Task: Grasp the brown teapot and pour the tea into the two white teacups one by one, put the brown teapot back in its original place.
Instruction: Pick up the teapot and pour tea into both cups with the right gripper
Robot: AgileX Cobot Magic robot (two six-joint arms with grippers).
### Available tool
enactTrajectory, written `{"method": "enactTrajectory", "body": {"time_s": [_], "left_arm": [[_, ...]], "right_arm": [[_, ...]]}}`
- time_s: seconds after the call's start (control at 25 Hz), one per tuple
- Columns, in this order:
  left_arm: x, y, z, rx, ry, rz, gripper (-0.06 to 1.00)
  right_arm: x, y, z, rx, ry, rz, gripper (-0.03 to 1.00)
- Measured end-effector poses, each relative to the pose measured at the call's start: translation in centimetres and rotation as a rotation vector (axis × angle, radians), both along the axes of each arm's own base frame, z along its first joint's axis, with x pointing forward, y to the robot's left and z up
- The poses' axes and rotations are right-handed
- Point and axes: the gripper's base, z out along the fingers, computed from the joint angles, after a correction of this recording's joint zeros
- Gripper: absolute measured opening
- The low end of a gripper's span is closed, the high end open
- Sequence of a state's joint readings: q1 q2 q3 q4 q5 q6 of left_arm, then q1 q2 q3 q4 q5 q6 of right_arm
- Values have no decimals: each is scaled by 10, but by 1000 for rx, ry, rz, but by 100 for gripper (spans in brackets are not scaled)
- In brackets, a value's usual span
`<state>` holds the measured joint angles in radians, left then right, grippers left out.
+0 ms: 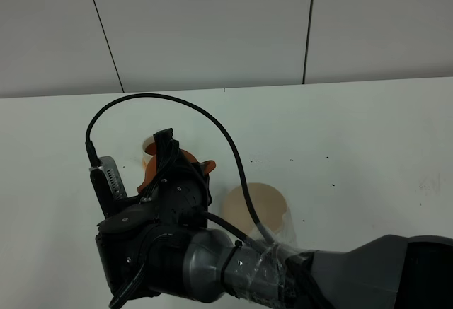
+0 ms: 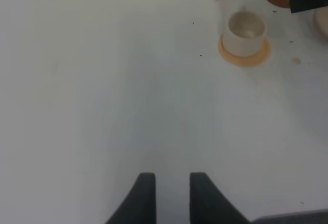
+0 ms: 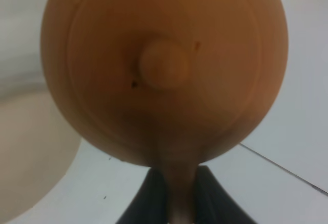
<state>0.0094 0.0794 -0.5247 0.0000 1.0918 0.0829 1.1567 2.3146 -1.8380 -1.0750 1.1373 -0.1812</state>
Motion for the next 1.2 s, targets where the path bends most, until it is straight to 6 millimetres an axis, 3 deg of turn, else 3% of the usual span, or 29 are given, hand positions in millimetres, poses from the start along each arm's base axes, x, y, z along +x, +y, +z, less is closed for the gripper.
{"method": "enactTrajectory", "body": {"time_s": [0.2,0.44,1.2], "left_arm": [[0,0,0,0,0,0,23],[0,0,0,0,0,0,23],[0,0,0,0,0,0,23]], "right_arm": [[0,-2,0,-14,-5,-16,10],[1,-4,-17,-75,-4,-50,10],[-3,0,-14,-80,-40,-28,10]]}}
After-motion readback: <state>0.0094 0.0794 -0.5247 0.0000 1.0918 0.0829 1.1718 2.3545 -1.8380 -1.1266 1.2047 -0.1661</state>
